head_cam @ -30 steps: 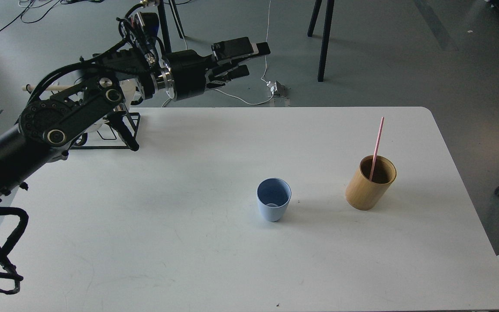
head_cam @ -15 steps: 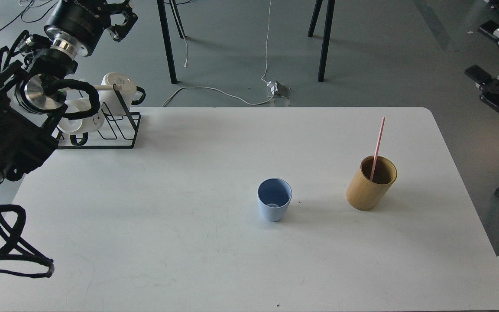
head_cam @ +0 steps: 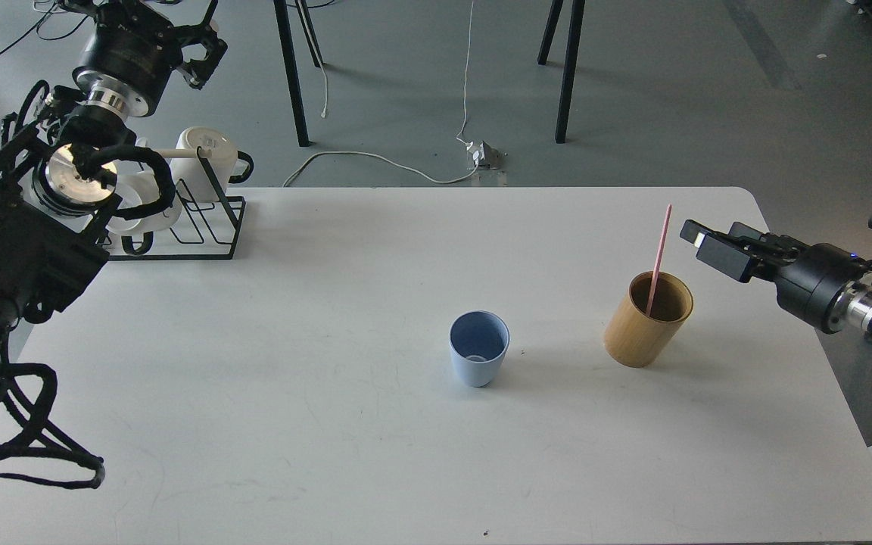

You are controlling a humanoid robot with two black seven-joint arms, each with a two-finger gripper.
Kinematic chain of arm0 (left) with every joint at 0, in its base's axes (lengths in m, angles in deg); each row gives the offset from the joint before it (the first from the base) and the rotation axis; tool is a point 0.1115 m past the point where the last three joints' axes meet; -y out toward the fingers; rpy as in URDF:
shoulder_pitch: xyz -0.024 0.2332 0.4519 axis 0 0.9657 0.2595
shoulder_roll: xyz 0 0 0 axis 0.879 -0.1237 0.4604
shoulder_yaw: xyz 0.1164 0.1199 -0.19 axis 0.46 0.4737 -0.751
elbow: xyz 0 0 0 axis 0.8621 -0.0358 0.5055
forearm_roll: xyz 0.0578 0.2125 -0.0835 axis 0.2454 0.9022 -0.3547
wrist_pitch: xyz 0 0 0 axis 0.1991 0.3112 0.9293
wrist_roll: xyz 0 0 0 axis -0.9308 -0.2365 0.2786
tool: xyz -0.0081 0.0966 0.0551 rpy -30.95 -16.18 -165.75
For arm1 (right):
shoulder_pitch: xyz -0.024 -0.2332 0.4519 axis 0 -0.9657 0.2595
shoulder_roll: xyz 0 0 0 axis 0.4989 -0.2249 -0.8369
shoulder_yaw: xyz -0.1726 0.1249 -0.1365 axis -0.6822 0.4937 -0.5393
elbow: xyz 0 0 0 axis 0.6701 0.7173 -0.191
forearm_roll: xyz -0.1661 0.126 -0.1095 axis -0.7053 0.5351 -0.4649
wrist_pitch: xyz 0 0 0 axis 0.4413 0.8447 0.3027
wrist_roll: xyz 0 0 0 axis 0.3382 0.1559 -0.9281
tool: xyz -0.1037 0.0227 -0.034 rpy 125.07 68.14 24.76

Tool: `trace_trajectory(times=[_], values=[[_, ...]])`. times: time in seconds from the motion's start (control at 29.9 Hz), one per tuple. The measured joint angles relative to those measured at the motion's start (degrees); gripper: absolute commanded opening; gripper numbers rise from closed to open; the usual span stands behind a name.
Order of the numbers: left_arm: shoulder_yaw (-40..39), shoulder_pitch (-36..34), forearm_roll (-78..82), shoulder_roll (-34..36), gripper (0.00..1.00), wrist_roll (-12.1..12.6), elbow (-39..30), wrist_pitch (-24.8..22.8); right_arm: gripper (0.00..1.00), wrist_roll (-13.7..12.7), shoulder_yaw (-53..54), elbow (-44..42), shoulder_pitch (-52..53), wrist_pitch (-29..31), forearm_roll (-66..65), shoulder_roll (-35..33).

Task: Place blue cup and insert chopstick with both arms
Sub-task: 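Reach the right gripper to the straw in the tan cup and grasp it, then pull the straw up out of the tan cup with the right gripper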

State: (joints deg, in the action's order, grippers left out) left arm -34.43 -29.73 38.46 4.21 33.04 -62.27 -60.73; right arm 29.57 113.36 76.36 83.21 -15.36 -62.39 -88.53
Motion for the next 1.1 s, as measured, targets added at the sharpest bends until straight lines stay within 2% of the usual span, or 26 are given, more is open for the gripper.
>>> trace_trajectory(times=[0.13, 0.27, 0.4, 0.64, 0.77, 1.1], values=[[0.07, -0.21, -0.16, -0.01, 1.0, 0.04, 0.03, 0.0, 0.67, -1.17, -2.57, -3.59, 2.78, 0.17, -3.45, 4.18], [0.14, -0.22, -0.18, -0.01, 1.0, 0.05, 0.05, 0.0, 0.52, -2.08, -7.88, -7.66, 7.79, 0.23, -3.76, 6.52], [0.6, -0.03, -0.16, 0.12, 1.0, 0.06, 0.11, 0.0, 0.46, -2.25, -11.42, -10.51, 11.17, 0.4, -3.77, 8.6], [0.89, 0.01, 0.12, 0.48, 1.0, 0.06, 0.2, 0.0, 0.27, -2.27, -12.3, -14.38, 12.73, 0.64, -3.85, 10.8], [0.96, 0.06, 0.17, 0.38, 1.0, 0.06, 0.88, 0.0, 0.12, -2.27, -12.31, -14.5, 12.73, 0.64, -3.86, 10.99], [1.15, -0.09, 0.18, 0.37, 1.0, 0.06, 1.26, 0.01, 0.01, -2.27, -12.37, -11.58, 12.31, 0.66, -3.79, 9.46]])
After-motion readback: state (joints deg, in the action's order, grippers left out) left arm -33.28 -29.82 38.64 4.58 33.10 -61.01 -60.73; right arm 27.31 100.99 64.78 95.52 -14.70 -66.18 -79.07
